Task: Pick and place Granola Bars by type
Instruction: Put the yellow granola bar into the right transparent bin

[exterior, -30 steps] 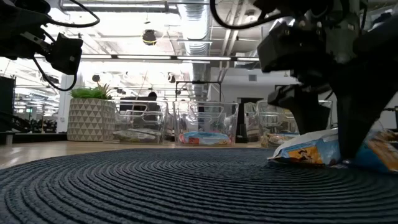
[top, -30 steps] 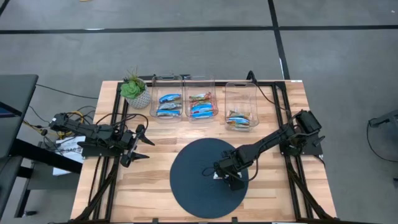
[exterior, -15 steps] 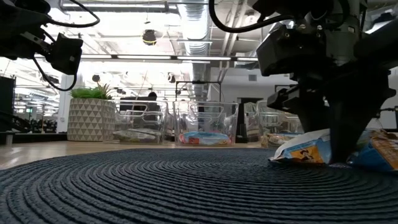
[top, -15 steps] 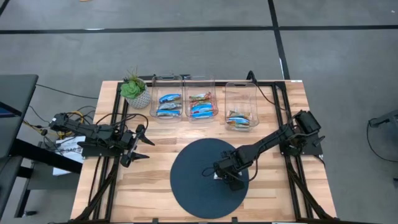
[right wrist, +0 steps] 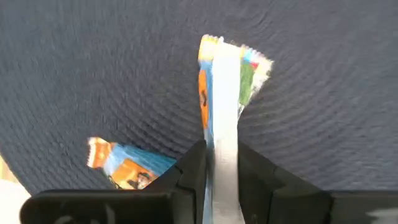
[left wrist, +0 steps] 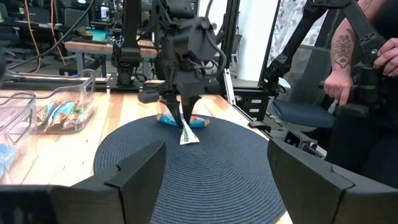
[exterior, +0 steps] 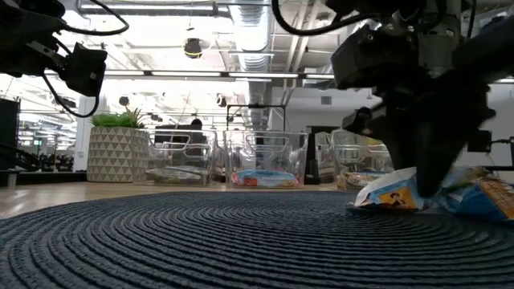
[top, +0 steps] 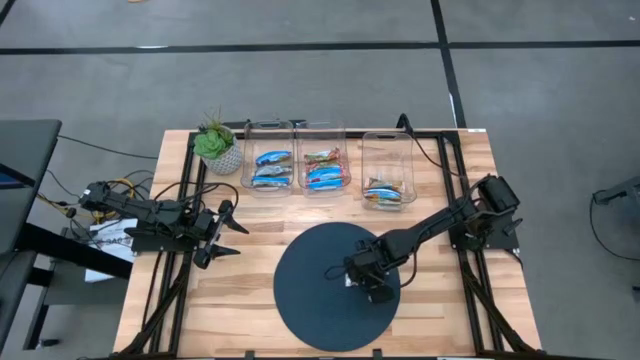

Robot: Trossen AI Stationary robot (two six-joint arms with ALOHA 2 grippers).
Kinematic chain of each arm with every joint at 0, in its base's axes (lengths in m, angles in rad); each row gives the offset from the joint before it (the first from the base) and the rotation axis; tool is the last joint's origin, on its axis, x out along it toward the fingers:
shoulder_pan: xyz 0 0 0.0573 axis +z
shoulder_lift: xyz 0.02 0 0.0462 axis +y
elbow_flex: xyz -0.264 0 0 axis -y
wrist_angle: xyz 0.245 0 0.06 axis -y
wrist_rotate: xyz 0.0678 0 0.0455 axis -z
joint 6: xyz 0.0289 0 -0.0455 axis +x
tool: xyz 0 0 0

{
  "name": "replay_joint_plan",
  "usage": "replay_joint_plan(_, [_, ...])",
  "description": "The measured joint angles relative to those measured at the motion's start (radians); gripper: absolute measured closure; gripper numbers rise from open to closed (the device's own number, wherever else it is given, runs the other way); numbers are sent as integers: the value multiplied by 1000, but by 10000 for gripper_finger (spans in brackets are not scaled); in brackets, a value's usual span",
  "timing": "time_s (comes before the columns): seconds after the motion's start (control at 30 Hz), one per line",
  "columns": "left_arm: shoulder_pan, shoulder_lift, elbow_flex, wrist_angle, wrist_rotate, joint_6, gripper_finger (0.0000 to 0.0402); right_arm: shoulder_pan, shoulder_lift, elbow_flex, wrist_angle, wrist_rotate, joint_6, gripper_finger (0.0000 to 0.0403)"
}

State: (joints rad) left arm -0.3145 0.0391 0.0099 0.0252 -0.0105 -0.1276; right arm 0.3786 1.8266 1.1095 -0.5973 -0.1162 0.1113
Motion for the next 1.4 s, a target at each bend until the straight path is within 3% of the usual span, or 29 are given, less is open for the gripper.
replay_joint_plan(0.2, [0,0,0,0,0,0,127,-31,-49,4,-7,14,-41,338])
replay_joint_plan(0.8, [0,0,0,0,0,0,127,-38,-40,-16,-37,-17,-43,339])
replay_joint_plan(1.17, [0,0,0,0,0,0,127,-39,-40,-19,-49,-18,-78,393])
replay_joint_plan(1.4, [0,0,0,0,0,0,127,-39,-39,-19,-49,-19,-88,389])
